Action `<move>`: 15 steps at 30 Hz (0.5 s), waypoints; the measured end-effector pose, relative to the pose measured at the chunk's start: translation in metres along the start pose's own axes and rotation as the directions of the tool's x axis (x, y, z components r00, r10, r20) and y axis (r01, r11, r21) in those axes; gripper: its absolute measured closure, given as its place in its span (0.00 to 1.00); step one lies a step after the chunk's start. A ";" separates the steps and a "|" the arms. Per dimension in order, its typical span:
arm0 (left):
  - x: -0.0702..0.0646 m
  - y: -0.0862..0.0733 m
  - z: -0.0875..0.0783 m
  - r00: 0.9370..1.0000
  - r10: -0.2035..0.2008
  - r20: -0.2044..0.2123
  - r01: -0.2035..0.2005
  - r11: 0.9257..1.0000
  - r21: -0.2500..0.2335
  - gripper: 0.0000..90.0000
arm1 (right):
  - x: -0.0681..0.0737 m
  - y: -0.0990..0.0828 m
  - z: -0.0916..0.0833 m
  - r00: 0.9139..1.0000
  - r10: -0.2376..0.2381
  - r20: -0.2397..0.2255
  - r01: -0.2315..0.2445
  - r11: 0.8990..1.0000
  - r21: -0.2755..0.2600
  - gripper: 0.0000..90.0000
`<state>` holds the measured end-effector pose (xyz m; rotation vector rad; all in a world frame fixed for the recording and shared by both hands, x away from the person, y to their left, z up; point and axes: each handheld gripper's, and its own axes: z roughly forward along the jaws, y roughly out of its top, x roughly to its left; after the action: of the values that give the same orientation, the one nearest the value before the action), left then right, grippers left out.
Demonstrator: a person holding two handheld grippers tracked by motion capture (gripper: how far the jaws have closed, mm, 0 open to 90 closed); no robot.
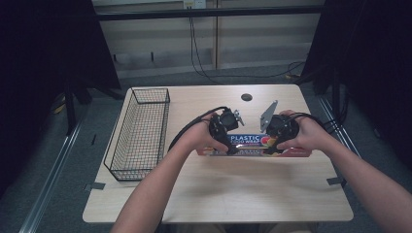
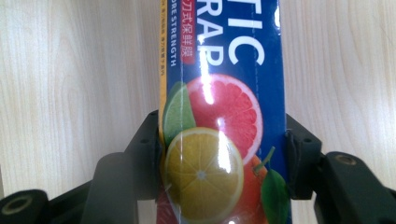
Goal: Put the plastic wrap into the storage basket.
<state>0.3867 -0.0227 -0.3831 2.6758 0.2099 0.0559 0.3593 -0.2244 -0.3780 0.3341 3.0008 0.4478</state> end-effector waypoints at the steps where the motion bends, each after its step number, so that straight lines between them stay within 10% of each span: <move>1: -0.001 0.000 0.001 1.000 -0.010 0.001 0.010 1.000 -0.007 0.18 | 0.000 0.000 0.000 1.000 0.005 0.001 -0.005 1.000 0.001 0.49; 15: 0.000 0.003 0.003 1.000 -0.006 0.015 0.006 1.000 -0.005 0.21 | -0.001 0.002 -0.001 1.000 -0.019 -0.001 0.019 1.000 -0.004 0.49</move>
<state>0.3870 -0.0266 -0.3844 2.6699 0.2125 0.0348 0.3602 -0.2232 -0.3765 0.3042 3.0008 0.4526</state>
